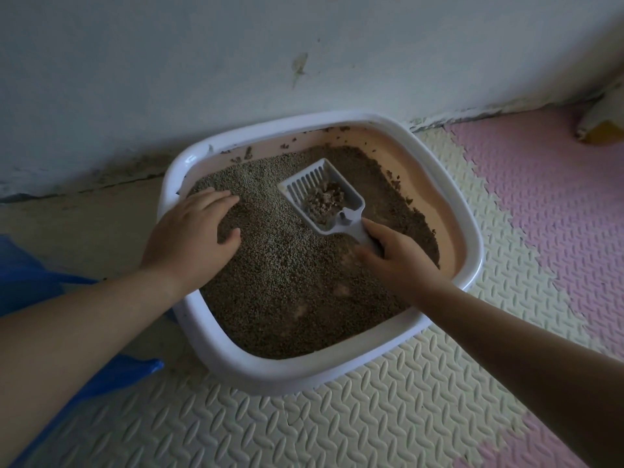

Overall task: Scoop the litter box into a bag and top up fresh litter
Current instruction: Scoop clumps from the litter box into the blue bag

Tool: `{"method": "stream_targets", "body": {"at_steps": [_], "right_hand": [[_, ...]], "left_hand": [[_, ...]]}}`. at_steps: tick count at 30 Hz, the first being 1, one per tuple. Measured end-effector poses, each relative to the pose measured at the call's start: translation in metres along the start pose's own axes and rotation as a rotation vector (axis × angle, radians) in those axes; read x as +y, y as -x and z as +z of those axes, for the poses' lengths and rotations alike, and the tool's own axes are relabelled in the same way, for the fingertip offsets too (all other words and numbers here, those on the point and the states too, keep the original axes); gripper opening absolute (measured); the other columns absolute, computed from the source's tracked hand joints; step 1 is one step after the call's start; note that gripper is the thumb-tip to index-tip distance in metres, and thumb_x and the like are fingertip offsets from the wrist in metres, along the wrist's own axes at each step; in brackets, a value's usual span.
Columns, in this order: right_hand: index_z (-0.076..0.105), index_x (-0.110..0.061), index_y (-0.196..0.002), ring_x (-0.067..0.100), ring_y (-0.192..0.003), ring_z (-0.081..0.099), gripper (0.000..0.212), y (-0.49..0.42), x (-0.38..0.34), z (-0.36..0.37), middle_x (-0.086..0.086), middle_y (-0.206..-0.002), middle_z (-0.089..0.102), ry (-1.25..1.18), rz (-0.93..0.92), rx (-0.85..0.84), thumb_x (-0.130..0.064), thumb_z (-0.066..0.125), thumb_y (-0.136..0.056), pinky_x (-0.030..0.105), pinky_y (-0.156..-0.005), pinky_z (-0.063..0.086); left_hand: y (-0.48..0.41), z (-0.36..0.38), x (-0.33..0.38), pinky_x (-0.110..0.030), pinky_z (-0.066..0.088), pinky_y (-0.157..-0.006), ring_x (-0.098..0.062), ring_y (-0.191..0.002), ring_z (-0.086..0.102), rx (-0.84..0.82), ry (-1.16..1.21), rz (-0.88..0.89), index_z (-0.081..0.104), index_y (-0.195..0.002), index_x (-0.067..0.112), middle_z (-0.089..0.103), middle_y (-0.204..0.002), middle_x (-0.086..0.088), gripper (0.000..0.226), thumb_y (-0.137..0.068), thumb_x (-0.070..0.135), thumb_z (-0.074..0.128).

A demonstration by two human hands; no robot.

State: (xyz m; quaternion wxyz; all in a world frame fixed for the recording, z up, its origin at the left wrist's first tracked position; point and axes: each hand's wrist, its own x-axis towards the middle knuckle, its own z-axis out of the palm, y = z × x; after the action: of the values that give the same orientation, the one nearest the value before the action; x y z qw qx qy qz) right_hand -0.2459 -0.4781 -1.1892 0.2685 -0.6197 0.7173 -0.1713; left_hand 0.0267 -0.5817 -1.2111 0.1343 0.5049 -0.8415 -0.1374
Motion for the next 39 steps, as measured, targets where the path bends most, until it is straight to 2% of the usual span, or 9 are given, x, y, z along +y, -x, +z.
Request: {"method": "stream_targets", "body": {"at_steps": [4,9,13,17,21,28,33,36,39], "right_hand": [[0.035,-0.029,-0.137,-0.008,-0.068,0.056,0.049,0.001,0.003,0.002,-0.02,-0.084,0.058,-0.026,0.033,0.006,-0.03,0.056,-0.092,0.015,-0.059,0.04],[0.038,-0.029,-0.137,-0.003,-0.072,0.053,0.052,-0.004,0.013,-0.011,-0.01,-0.094,0.059,0.139,0.056,-0.129,-0.037,0.059,-0.089,0.019,-0.06,0.038],[0.04,-0.03,-0.136,0.006,-0.081,0.059,0.05,-0.005,0.02,-0.023,-0.005,-0.104,0.065,0.215,0.046,-0.266,-0.032,0.06,-0.09,0.029,-0.075,0.049],[0.04,-0.031,-0.136,0.004,-0.075,0.058,0.049,-0.003,0.023,-0.021,-0.007,-0.093,0.063,0.289,0.038,-0.358,-0.03,0.059,-0.091,0.026,-0.069,0.047],[0.039,-0.031,-0.138,-0.004,-0.07,0.055,0.051,0.0,0.018,-0.01,-0.016,-0.09,0.059,0.162,0.001,-0.345,-0.028,0.059,-0.091,0.014,-0.06,0.039],[0.041,-0.027,-0.136,0.004,-0.074,0.058,0.046,-0.006,-0.007,0.004,-0.009,-0.093,0.062,0.161,-0.011,-0.331,-0.027,0.056,-0.093,0.026,-0.066,0.045],[0.058,-0.018,-0.112,0.009,-0.067,0.056,0.021,-0.03,-0.049,0.018,-0.002,-0.083,0.06,0.302,-0.003,-0.433,-0.023,0.05,-0.093,0.023,-0.052,0.039],[0.057,-0.017,-0.095,0.018,-0.069,0.052,0.014,-0.048,-0.075,0.02,0.004,-0.081,0.056,0.479,-0.013,-0.511,-0.017,0.042,-0.095,0.024,-0.051,0.035],[0.061,-0.007,-0.1,0.018,-0.063,0.048,0.02,-0.064,-0.086,0.023,0.007,-0.082,0.056,0.563,0.046,-0.556,-0.012,0.042,-0.095,0.023,-0.048,0.034]], "left_hand": [[0.0,-0.001,0.001,-0.035,0.027,-0.11,-0.018,-0.137,0.035,0.006,0.011,-0.002,0.05,-0.137,0.017,0.047,-0.143,0.0,0.049,-0.09,0.027,0.057],[0.0,0.001,-0.003,-0.037,0.026,-0.112,-0.021,-0.137,0.034,0.063,0.05,-0.032,0.048,-0.138,0.013,0.045,-0.144,-0.003,0.051,-0.089,0.024,0.059],[0.0,0.004,-0.008,-0.038,0.025,-0.115,-0.025,-0.14,0.029,0.125,0.044,-0.075,0.041,-0.141,0.006,0.04,-0.147,-0.009,0.059,-0.087,0.02,0.059],[-0.001,0.005,-0.01,-0.037,0.019,-0.117,-0.026,-0.142,0.024,0.125,0.027,-0.093,0.036,-0.144,0.005,0.035,-0.15,-0.012,0.065,-0.085,0.017,0.06],[0.0,0.005,-0.009,-0.038,0.019,-0.117,-0.024,-0.143,0.021,0.119,0.041,-0.109,0.032,-0.146,0.007,0.032,-0.152,-0.01,0.066,-0.086,0.018,0.059],[0.004,0.003,-0.008,-0.04,0.026,-0.114,-0.024,-0.142,0.022,0.165,0.129,-0.249,0.025,-0.148,0.009,0.024,-0.155,-0.008,0.068,-0.089,0.021,0.057],[0.006,0.003,-0.006,-0.037,0.025,-0.115,-0.021,-0.145,0.015,0.159,0.156,-0.335,0.016,-0.15,0.012,0.014,-0.158,-0.004,0.071,-0.092,0.025,0.054],[0.006,0.002,-0.006,-0.035,0.021,-0.116,-0.019,-0.146,0.01,0.151,0.177,-0.342,0.013,-0.151,0.012,0.01,-0.159,-0.003,0.071,-0.093,0.024,0.052],[0.007,0.002,-0.005,-0.036,0.02,-0.117,-0.018,-0.146,0.009,0.148,0.189,-0.348,0.013,-0.152,0.012,0.009,-0.16,-0.003,0.071,-0.093,0.023,0.051]]}}
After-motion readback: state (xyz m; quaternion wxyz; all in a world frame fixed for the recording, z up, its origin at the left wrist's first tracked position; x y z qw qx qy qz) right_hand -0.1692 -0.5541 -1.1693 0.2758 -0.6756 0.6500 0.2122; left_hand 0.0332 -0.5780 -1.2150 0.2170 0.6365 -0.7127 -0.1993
